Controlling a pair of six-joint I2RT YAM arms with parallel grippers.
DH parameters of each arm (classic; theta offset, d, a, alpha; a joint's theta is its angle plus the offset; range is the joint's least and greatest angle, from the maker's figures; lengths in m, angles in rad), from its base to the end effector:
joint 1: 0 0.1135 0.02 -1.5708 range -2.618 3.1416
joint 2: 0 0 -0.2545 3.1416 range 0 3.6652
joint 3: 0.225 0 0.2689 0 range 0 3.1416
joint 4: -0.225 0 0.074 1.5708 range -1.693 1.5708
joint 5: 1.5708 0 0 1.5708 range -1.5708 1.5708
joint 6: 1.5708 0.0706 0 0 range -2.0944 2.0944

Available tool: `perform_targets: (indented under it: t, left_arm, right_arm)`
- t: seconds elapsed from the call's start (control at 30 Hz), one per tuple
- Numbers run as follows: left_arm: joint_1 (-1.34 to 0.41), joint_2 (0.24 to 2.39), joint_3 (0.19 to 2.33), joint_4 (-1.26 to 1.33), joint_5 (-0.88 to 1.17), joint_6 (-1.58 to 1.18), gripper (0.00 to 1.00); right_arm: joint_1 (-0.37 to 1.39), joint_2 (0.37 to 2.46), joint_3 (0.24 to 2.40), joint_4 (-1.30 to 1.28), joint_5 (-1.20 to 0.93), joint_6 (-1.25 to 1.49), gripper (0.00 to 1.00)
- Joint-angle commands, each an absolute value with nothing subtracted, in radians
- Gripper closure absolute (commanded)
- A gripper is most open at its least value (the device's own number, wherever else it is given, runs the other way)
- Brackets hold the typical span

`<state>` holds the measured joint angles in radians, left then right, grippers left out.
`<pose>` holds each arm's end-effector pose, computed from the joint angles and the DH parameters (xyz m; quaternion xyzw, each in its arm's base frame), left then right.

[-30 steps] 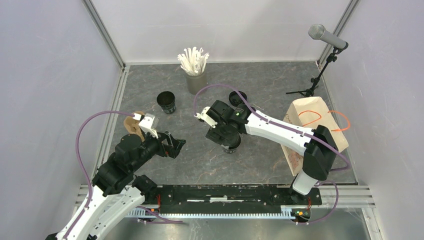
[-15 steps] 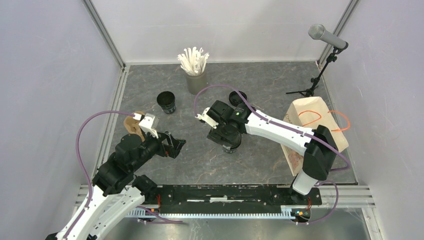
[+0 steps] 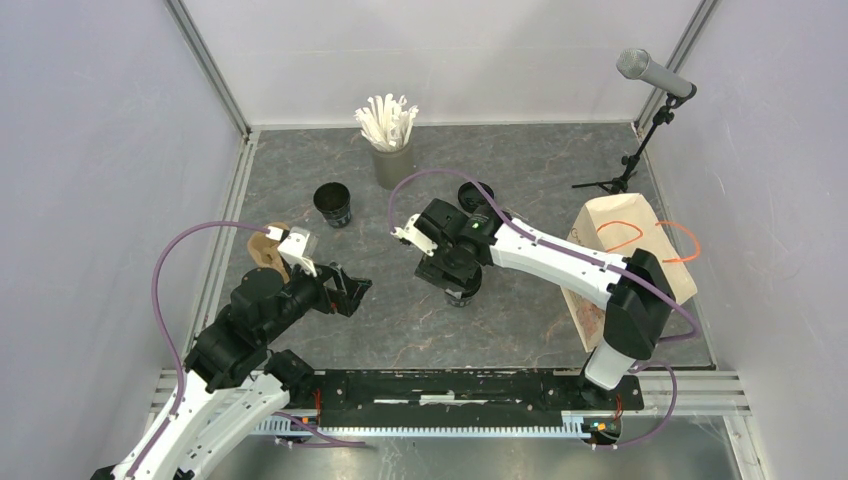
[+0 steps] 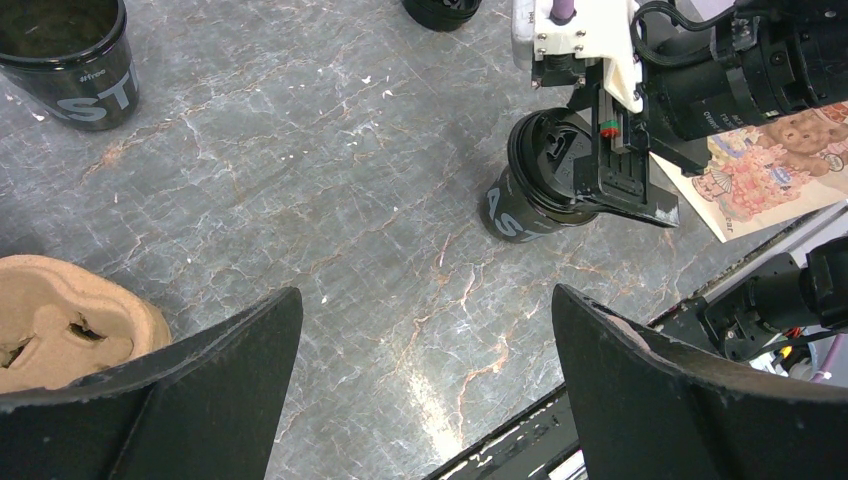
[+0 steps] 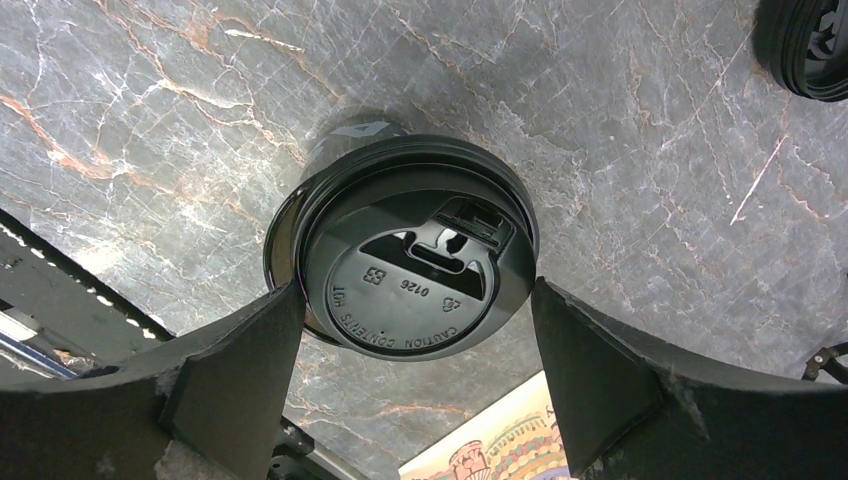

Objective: Pack the takeout coffee

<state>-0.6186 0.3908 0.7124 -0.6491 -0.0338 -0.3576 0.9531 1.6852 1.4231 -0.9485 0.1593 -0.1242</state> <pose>0.1246 -0.0858 0.3037 0.0960 0.8072 -0.2609 0.5207 0.2225 0.2939 0.2219 -0.4908 0.8492 0.0002 0.1950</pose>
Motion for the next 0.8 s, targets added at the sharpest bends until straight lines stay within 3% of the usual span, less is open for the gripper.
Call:
perform_targets:
  t: [0.0,0.77]
  left_arm:
    - [-0.619,0.399,0.703,-0.621,-0.037,-0.319,0.00]
    - [-0.620,0.417,0.702,-0.621,-0.032,-0.319,0.00]
  right_arm:
    - [0.948,1.689,1.431,-0.922,0.136,-0.143,0.10]
    - [0.947,1.641,1.424,-0.944,0.116,-0.148,0.10]
